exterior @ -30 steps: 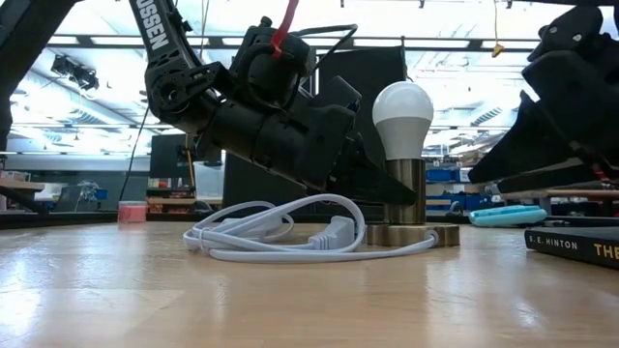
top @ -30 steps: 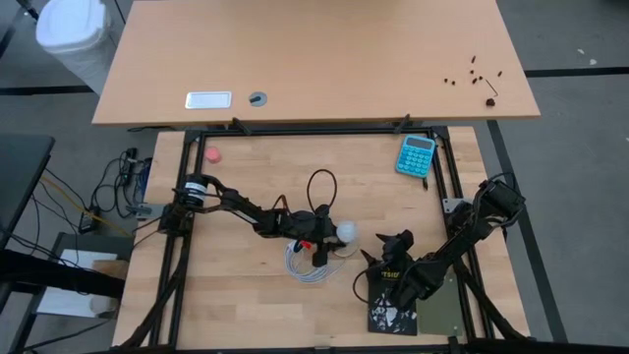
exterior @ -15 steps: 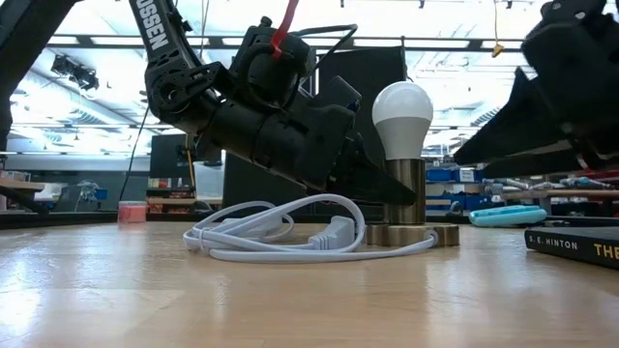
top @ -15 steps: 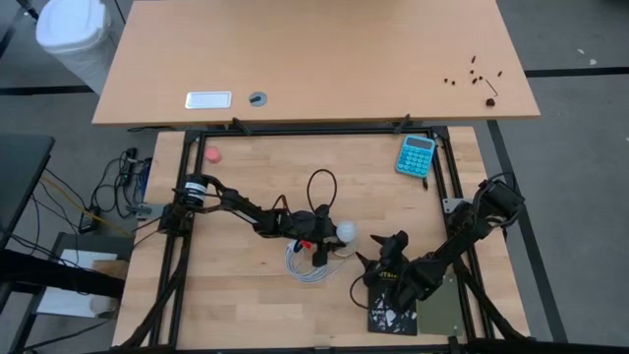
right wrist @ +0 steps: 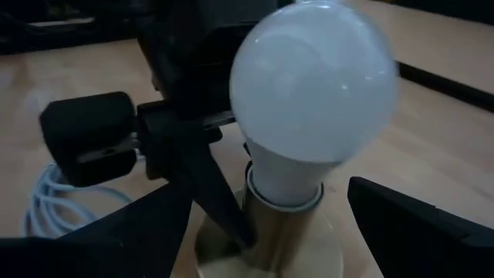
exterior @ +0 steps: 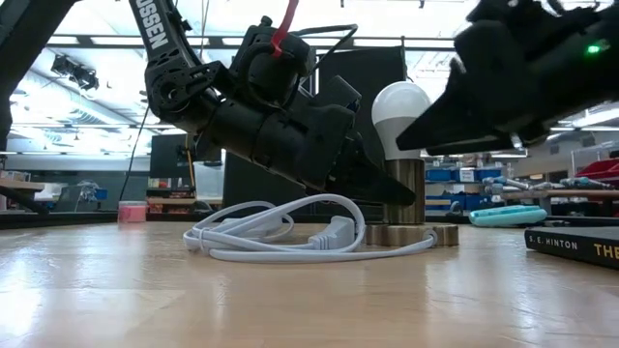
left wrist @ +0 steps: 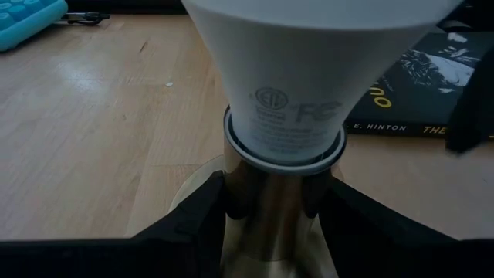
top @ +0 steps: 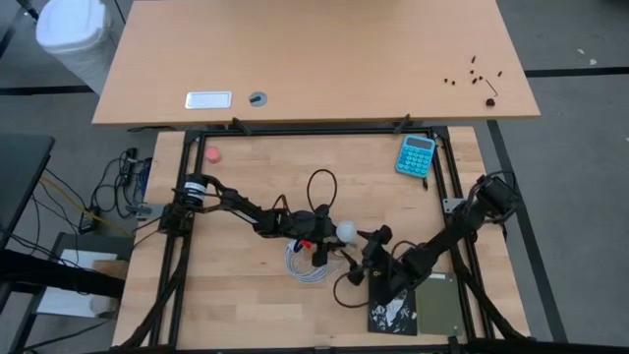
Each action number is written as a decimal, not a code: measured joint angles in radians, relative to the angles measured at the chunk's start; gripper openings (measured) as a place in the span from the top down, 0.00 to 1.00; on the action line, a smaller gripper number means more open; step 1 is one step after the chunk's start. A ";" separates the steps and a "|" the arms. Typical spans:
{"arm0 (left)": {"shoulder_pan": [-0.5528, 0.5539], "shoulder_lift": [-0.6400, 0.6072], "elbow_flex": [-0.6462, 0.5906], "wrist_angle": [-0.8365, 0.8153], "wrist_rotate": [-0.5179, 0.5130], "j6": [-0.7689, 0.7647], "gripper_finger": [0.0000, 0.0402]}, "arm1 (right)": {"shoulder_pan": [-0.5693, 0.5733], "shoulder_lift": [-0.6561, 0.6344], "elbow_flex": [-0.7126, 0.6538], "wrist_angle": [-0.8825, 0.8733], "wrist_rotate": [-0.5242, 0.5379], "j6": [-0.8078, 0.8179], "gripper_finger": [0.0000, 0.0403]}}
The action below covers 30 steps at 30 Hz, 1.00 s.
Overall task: Screw lightbulb
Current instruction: Insert the white lightbulb into the silver lamp
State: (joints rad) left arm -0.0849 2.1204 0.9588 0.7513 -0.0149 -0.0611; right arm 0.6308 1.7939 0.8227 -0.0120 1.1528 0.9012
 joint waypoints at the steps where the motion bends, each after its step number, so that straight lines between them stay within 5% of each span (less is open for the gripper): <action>1: 0.000 0.000 0.000 0.000 0.000 0.000 0.54 | -0.008 0.000 0.000 0.013 -0.018 -0.014 0.11; 9: 0.000 0.000 -0.002 -0.005 0.001 0.001 0.54 | -0.038 0.000 -0.001 0.135 -0.079 -0.144 0.11; 25: -0.002 0.000 0.001 -0.008 -0.013 -0.023 0.54 | 0.060 0.000 0.002 0.172 -0.162 -0.053 0.11; 30: 0.003 0.000 0.002 -0.006 -0.030 -0.025 0.54 | 0.092 0.000 0.002 0.114 -0.083 -0.035 0.12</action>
State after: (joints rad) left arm -0.0822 2.1204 0.9604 0.7452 -0.0452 -0.0856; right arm 0.7224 1.7935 0.8249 0.1020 1.0694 0.8659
